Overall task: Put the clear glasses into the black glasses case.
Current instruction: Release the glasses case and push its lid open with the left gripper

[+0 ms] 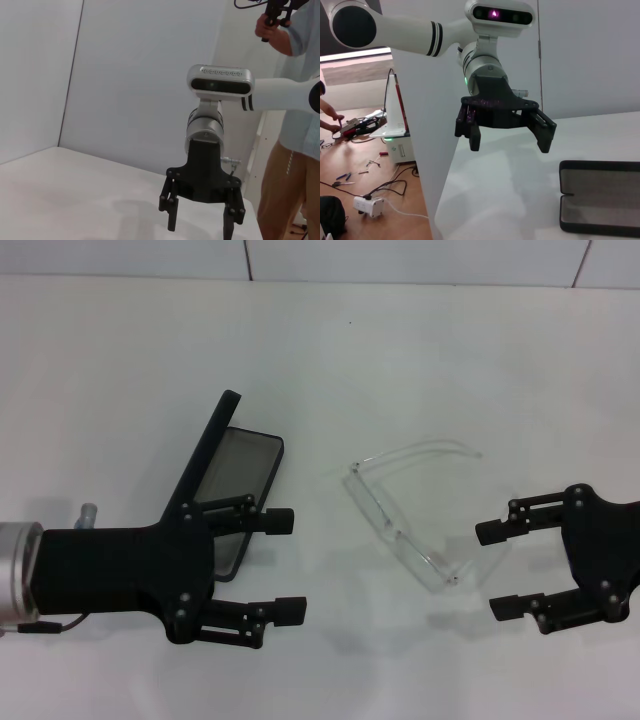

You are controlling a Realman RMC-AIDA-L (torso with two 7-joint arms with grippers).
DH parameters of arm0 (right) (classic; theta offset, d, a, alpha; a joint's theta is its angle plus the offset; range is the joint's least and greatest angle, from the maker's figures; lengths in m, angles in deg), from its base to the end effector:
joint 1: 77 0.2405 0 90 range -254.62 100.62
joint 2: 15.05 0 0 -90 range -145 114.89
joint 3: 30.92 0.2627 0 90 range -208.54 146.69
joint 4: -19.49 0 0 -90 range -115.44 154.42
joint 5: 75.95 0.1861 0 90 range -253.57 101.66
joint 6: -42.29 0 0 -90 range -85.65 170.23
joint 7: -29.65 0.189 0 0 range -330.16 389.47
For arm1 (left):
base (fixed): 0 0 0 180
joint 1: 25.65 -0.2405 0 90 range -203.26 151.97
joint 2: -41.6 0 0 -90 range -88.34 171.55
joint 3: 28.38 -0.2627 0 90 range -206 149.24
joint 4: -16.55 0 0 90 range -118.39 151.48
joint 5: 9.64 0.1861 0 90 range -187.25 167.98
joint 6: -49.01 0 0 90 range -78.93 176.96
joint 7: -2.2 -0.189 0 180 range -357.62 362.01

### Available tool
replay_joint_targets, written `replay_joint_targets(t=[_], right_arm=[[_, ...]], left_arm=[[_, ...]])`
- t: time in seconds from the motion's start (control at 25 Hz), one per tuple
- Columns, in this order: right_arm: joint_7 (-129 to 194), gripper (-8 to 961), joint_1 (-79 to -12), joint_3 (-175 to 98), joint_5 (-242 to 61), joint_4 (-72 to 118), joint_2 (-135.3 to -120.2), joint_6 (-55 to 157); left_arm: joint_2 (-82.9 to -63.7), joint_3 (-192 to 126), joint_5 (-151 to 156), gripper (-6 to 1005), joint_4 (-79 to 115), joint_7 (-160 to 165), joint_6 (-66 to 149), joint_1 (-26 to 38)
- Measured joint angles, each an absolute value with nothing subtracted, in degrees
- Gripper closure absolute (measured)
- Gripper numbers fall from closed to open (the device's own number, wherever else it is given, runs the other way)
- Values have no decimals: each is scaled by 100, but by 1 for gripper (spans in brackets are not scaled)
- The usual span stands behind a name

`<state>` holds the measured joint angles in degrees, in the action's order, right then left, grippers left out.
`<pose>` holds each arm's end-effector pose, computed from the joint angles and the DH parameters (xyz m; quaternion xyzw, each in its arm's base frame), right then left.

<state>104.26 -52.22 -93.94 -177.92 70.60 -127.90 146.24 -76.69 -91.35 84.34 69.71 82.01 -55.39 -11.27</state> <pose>0.2096 0.2704 -0.0189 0.9779 -0.0172 -0.2080 0.0148 -0.2073 0.2342 -0.0301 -0.9430 -0.1227 -0.3094 0.0042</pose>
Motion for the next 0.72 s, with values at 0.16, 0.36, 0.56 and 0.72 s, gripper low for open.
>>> replay_joint_targets(t=[0.16, 0.36, 0.56, 0.72], right_arm=[[10422, 265, -5222, -9394, -17792, 7032, -12802, 14614], [10410, 265, -5231, -9394, -17791, 7003, -12826, 14572], [10410, 265, -5277, -9388, -17756, 7002, -12843, 14559], [10400, 265, -5376, -9198, -17728, 6984, -13000, 14543]], left_arm=[[-7670, -9137, 8416, 105, 6972, 8199, -5539, -1133], [-7700, -9140, 8415, 106, 6964, 8207, -5540, -1102], [-7769, -8799, 8389, 106, 7066, 8521, -5539, -1041], [-7797, -8422, 8467, 105, 7745, 9982, -5316, -863]])
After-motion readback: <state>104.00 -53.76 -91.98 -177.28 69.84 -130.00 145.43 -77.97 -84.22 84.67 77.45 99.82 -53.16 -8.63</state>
